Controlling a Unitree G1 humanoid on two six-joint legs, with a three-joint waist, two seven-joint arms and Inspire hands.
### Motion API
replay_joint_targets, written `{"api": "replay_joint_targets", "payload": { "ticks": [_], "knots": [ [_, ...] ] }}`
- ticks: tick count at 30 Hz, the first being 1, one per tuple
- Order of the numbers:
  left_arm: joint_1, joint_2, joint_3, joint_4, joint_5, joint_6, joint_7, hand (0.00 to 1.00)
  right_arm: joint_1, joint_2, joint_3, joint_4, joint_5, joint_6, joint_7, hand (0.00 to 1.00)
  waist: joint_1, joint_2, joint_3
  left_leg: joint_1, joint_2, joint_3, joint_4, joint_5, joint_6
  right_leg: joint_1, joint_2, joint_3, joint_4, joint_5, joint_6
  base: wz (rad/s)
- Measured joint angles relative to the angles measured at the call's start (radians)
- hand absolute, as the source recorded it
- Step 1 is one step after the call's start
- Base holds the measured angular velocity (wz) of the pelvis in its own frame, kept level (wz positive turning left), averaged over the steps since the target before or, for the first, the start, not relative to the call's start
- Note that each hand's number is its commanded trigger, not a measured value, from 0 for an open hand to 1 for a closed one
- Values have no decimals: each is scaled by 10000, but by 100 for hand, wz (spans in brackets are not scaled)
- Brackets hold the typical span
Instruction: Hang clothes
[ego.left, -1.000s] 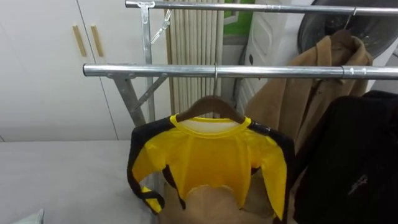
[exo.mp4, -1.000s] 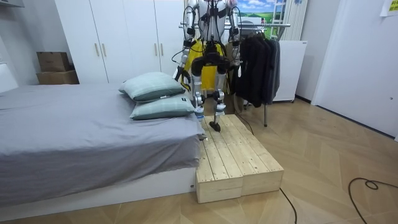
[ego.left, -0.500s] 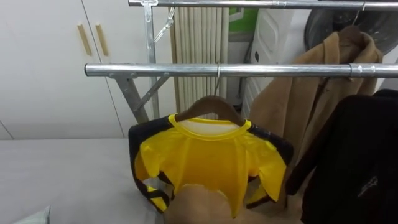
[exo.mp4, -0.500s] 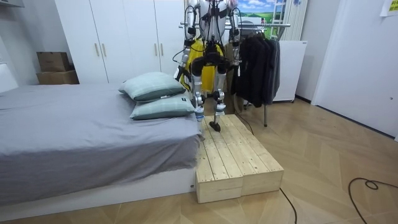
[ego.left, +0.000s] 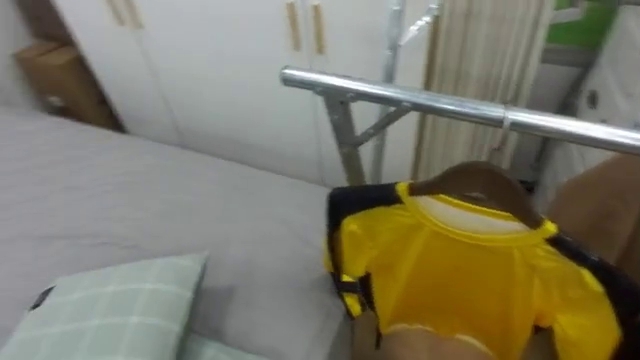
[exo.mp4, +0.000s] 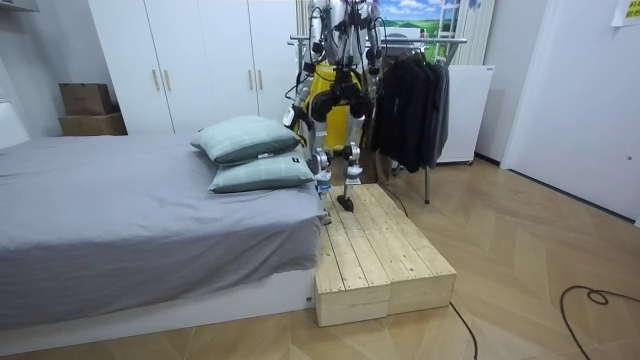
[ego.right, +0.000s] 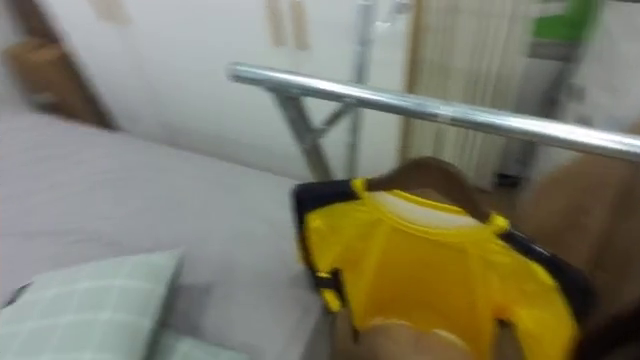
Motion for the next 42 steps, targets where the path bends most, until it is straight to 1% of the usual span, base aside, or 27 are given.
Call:
{"api": "replay_joint_targets", "payload": {
  "ticks": [1,3,4,6,8,9,13,14,16,18,19,20,21,22,23,24,27,30,31,32,33,34,35,37,38,39,42],
  "knots": [
    [-8,19,15,5,22,-2,-81,0,-62,10,-29,1,-7,9,-38,0,7,14,7,69,70,326,161,-102,26,90,-53,-296,6,-37,38,159],
    [28,124,24,56,127,31,-326,0,-158,46,-72,13,46,19,-69,0,-39,-34,16,492,93,922,320,-395,31,366,-288,-1507,120,-260,34,158],
    [29,138,24,68,124,62,-374,0,-144,49,-168,43,135,21,-66,0,-63,-40,32,610,77,954,273,-458,27,458,-333,-1811,152,-328,69,160],
    [22,177,18,71,196,214,-548,0,-52,61,-442,71,437,182,-82,0,-118,-38,38,770,45,1074,-98,-550,-33,704,-406,-2770,193,-487,172,144],
    [28,224,26,72,135,259,-570,0,-36,149,-463,99,956,312,-84,0,-121,-116,76,877,-14,1198,-440,-487,-138,855,-525,-3233,294,-575,231,89],
    [45,228,33,72,95,260,-556,0,-35,160,-467,155,1071,317,-84,0,-118,-164,105,932,-73,1171,-577,-443,-108,906,-581,-3328,343,-602,264,67],
    [183,190,69,62,71,269,-510,0,15,182,-728,360,1404,335,-274,0,-154,-206,91,1012,-231,1003,-998,-378,-16,1175,-921,-3904,689,-692,341,32],
    [168,191,64,50,76,272,-479,0,111,178,-726,358,1398,352,-300,0,-288,-244,47,962,-313,804,-1053,-351,28,1207,-1031,-4104,777,-713,377,52],
    [167,195,64,55,78,316,-408,0,322,195,-715,353,1404,452,-429,0,-382,-270,20,942,-398,482,-1060,-341,91,1409,-1120,-4414,861,-698,475,56],
    [210,186,256,77,79,322,-347,0,635,261,-823,481,1404,613,-553,0,-564,-351,-38,959,-543,-102,-1096,-284,214,1698,-1211,-4647,889,-634,632,69],
    [210,180,325,116,71,322,-327,0,675,276,-867,563,1403,645,-573,0,-595,-359,-48,958,-581,-294,-1095,-268,251,1749,-1230,-4538,905,-609,677,83],
    [202,174,398,242,67,310,-314,0,725,293,-1074,776,1287,725,-596,0,-710,-372,-41,958,-658,-675,-1075,-262,335,1812,-1245,-3848,966,-539,793,106],
    [185,182,444,364,51,301,-292,0,778,297,-1269,898,1204,838,-660,0,-871,-407,-30,940,-787,-1102,-1051,-260,446,1827,-1267,-2807,1060,-463,921,111],
    [182,189,443,396,50,280,-281,0,808,297,-1392,940,1185,873,-705,0,-885,-429,-27,938,-850,-1305,-1041,-261,497,1822,-1242,-2181,1070,-434,988,107],
    [214,200,454,462,-26,235,-257,0,858,311,-1568,963,1172,900,-843,0,-873,-474,-29,921,-992,-1674,-1004,-268,582,1834,-1170,-1290,1082,-414,1101,88],
    [263,201,500,498,-78,235,-244,0,890,310,-1651,964,1166,903,-985,0,-854,-485,-13,866,-1150,-2053,-941,-303,662,1883,-1165,-741,1085,-418,1258,84],
    [489,214,665,738,-96,258,-236,0,860,316,-1954,954,1026,905,-1262,0,-774,-532,-11,850,-1425,-2694,-908,-328,839,2051,-1168,42,1015,-305,1479,67],
    [674,274,652,946,-96,446,-238,0,868,321,-1990,912,983,927,-1466,0,-785,-509,-2,866,-1553,-3141,-680,-419,983,2245,-1168,424,1077,-243,1583,54],
    [855,284,631,944,-98,552,-245,0,905,348,-1986,908,987,963,-1545,0,-795,-498,-11,942,-1615,-3426,-602,-452,1033,2252,-1138,868,1141,-261,1602,64],
    [950,294,630,931,-98,634,-270,0,968,389,-1982,906,990,969,-1601,0,-812,-473,-17,956,-1668,-3764,-575,-460,1070,2242,-934,1596,936,-452,1549,70],
    [953,302,630,933,-93,681,-279,0,1000,411,-1976,909,985,972,-1603,0,-815,-461,-21,952,-1678,-3913,-581,-445,1087,2203,-728,1987,674,-561,1505,75],
    [953,315,635,933,-88,726,-305,0,1026,450,-1974,914,959,974,-1610,0,-811,-488,8,935,-1709,-4137,-582,-413,1083,2004,-425,2616,65,-533,1412,68],
    [950,371,643,932,-55,734,-322,0,1003,538,-1958,917,792,965,-1637,0,-813,-670,80,922,-1834,-4214,-563,-393,1071,1711,-186,3021,-423,51,1367,86],
    [945,295,655,919,9,775,-323,0,1144,541,-1925,946,469,955,-1670,0,-761,-640,25,959,-1837,-4378,-508,-434,1032,1835,-129,3039,-309,61,1338,45],
    [919,230,655,922,16,773,-323,0,1083,541,-1924,941,357,941,-1668,0,-593,-678,60,931,-1833,-4355,-493,-495,1018,1894,-102,3050,-421,43,1342,-9],
    [858,197,655,924,21,777,-319,0,1063,553,-1900,943,203,884,-1654,0,-562,-608,77,911,-1814,-4371,-485,-508,1002,1944,-78,3059,-406,58,1321,-5],
    [748,201,653,905,50,787,-244,0,1119,573,-1872,937,77,829,-1555,0,-549,-613,63,957,-1794,-4391,-534,-512,1006,2006,-65,3042,-387,61,1316,9]
  ]
}}
